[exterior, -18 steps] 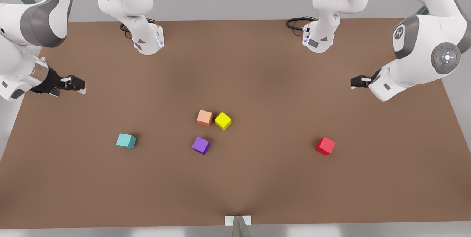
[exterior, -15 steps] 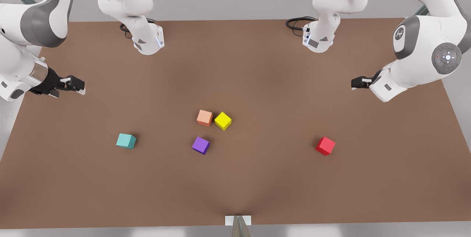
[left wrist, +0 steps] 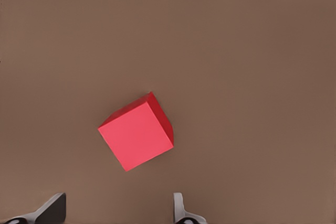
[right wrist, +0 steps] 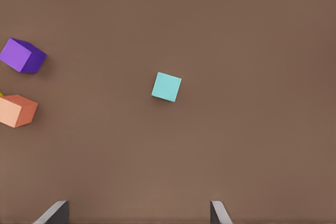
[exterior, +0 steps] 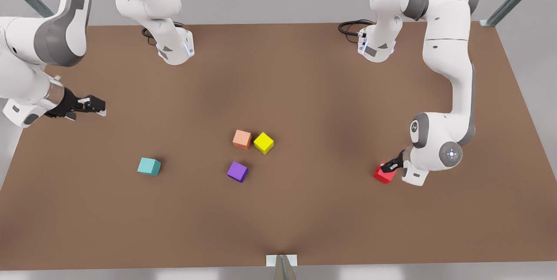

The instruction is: Pick up red wooden cube and pass to hand red wooden cube and place in blue wooden cube

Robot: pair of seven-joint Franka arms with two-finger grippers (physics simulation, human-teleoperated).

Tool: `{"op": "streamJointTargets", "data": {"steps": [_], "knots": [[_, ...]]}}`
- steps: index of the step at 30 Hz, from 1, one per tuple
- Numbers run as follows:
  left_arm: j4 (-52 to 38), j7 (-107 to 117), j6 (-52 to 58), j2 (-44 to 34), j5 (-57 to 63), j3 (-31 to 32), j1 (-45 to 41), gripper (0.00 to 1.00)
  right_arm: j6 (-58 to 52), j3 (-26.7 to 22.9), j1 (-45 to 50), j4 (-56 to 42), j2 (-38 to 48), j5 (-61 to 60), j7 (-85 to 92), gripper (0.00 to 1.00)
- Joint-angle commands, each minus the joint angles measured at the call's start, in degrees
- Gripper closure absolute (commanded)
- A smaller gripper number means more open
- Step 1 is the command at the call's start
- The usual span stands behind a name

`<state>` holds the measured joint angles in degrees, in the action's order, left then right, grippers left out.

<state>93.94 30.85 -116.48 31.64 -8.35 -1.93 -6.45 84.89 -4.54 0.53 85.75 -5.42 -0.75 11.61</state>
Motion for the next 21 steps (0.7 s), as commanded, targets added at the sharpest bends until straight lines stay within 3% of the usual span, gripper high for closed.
{"op": "streamJointTargets", "data": {"steps": [1, 21], "knots": [[0.55, 50.01, -12.54, 0.52, -0.62, -0.1, -0.05, 0.0, 0.89, -0.03, 0.0, 0.29, 0.06, -0.04, 1.22, 0.0], [2.13, 54.41, -14.91, 6.06, 5.54, -0.1, -0.67, 0.0, 0.89, 0.32, 0.52, 1.52, 0.76, -0.04, 0.87, 0.0]]}}
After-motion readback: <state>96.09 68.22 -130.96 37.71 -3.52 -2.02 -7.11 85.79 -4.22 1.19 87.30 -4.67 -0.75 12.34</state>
